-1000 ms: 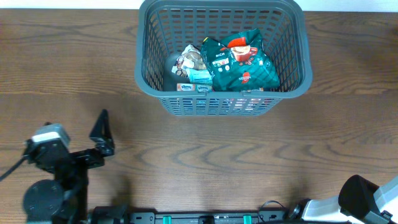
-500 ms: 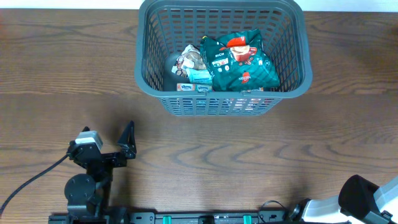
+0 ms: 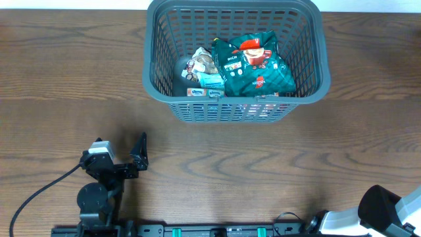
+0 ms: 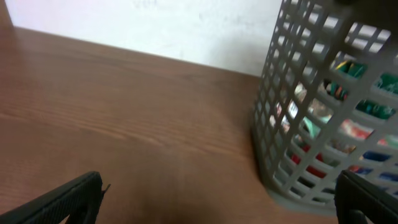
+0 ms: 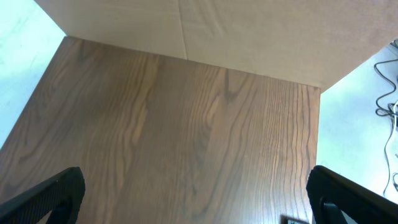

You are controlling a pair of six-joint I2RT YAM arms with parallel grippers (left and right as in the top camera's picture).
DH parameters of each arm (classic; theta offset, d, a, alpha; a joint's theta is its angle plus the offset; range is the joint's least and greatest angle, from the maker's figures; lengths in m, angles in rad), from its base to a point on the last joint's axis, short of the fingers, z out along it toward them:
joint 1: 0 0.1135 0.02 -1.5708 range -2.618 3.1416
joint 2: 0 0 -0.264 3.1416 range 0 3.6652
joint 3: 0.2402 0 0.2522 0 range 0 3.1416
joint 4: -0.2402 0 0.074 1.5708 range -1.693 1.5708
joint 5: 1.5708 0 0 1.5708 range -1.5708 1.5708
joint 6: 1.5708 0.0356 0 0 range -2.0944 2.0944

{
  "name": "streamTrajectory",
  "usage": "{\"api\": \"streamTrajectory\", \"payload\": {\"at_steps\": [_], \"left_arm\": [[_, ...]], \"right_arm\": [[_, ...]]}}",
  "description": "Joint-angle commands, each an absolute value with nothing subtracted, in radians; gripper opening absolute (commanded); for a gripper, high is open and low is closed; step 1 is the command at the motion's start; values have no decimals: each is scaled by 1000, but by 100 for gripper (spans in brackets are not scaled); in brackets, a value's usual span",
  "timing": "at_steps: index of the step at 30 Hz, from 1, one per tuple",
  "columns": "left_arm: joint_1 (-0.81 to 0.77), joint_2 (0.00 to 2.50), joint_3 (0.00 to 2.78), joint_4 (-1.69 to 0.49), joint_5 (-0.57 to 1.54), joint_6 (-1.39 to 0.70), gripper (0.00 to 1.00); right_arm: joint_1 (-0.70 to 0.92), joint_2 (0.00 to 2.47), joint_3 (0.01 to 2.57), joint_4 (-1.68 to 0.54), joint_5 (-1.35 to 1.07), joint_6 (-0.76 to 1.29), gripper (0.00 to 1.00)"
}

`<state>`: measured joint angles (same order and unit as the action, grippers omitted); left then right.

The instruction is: Pack container

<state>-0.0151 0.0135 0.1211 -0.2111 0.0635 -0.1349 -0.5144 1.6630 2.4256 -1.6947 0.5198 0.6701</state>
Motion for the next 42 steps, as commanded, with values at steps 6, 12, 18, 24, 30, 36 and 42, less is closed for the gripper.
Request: {"api": "streamTrajectory", "payload": {"at_steps": [6,12,18,24,30,36,42], "left_arm": [[-13,2,68,-195,72,-145,99],[-13,2,54,-180,67,-125,98],[-12,3,54,-180,68,-125,99],[-12,4,54,-181,68,-125,99],[-12,4,54,-181,68,-125,99],[-12,4,54,-181,68,-125,99],[-12,4,54,-181,68,-125,99]], "right_arm": [[-518,1668,2424,-1698,530,680,99],[-518,1668,2424,-1698,530,680,99],[-518,1668,2424,-1698,530,680,99],[-518,1668,2424,-1698,530,680,99],[-518,1668,2424,-1698,530,680,99],[-518,1668,2424,-1698,530,680,99],[-518,1668,2424,-1698,530,680,99]]}}
